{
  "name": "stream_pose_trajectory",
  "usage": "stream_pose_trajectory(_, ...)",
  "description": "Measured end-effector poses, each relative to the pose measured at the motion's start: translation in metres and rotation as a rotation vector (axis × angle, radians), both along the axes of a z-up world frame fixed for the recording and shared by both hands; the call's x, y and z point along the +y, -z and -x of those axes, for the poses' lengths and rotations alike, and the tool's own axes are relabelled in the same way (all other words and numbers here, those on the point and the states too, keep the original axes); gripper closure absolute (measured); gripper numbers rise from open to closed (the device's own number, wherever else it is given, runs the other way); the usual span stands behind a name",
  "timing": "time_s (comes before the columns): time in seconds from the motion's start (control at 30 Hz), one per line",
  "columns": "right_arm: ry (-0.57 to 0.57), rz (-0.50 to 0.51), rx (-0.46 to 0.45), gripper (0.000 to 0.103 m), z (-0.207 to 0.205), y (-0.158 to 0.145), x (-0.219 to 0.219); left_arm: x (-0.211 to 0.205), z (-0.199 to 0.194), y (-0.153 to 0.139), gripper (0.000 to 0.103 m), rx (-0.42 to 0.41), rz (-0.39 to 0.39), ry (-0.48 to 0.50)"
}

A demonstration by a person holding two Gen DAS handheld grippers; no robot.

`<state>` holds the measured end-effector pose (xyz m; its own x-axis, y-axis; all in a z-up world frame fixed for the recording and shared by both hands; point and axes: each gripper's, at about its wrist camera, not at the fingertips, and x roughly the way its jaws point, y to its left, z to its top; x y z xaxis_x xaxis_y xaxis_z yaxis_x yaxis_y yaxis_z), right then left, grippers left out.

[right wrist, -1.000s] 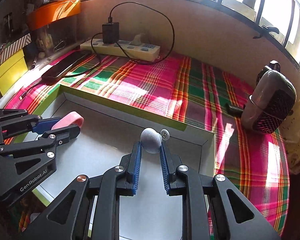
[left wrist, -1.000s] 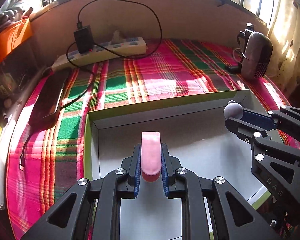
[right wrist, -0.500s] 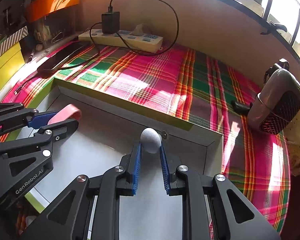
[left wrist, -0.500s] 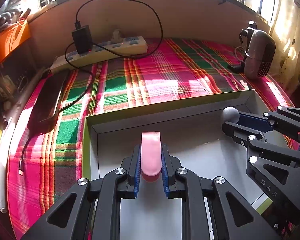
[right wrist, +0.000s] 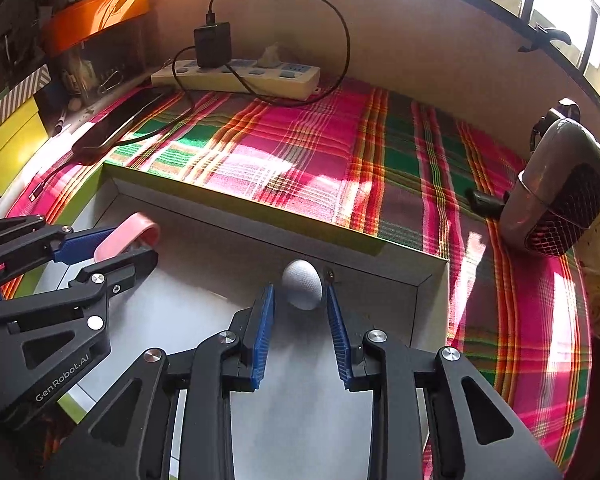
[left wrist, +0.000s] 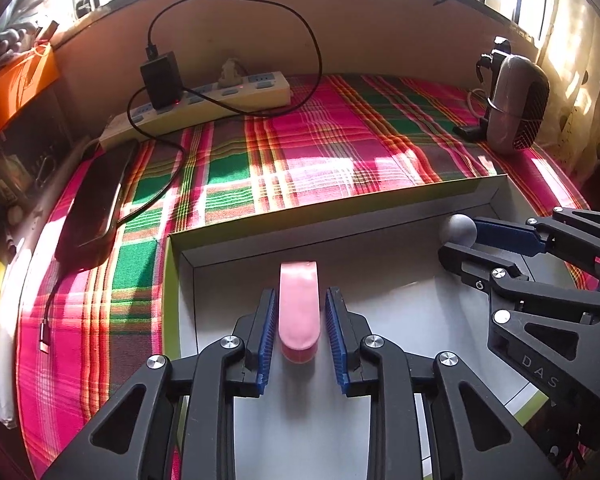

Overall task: Organize objects
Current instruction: 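Open right gripper dropping the ball into the box while left gripper releases the clip, then withdraw both open grippers from the box back toward the remaining items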

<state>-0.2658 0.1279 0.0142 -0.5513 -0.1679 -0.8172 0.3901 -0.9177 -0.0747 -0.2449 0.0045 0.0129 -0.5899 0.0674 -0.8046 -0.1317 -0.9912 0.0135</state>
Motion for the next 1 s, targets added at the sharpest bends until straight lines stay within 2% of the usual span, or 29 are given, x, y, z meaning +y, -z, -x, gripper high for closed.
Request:
stream_pose_trajectory(0.1,0.002,0.004,-0.001,0.064,0.0,0.0,0.0,0.0,0.0,0.0,0.079,-0.001,0.0,-0.002)
stream_pose_trajectory(0.43,0.02,0.011,0.0,0.061,-0.001,-0.003,0.003,-0.001,-0.005,-0.005,0.076,0.006,-0.014,-0.012)
stream_pose_trajectory(0.57,0.032,0.017,0.005,0.053,-0.004,-0.006,0.006,-0.002,-0.01,-0.01,0.076,0.018,-0.02,-0.019)
stream_pose_trajectory(1.0,0.061,0.041,0.038,0.053,-0.028,-0.021,0.013,-0.001,-0.04,-0.025,0.076,0.056,-0.023,-0.022)
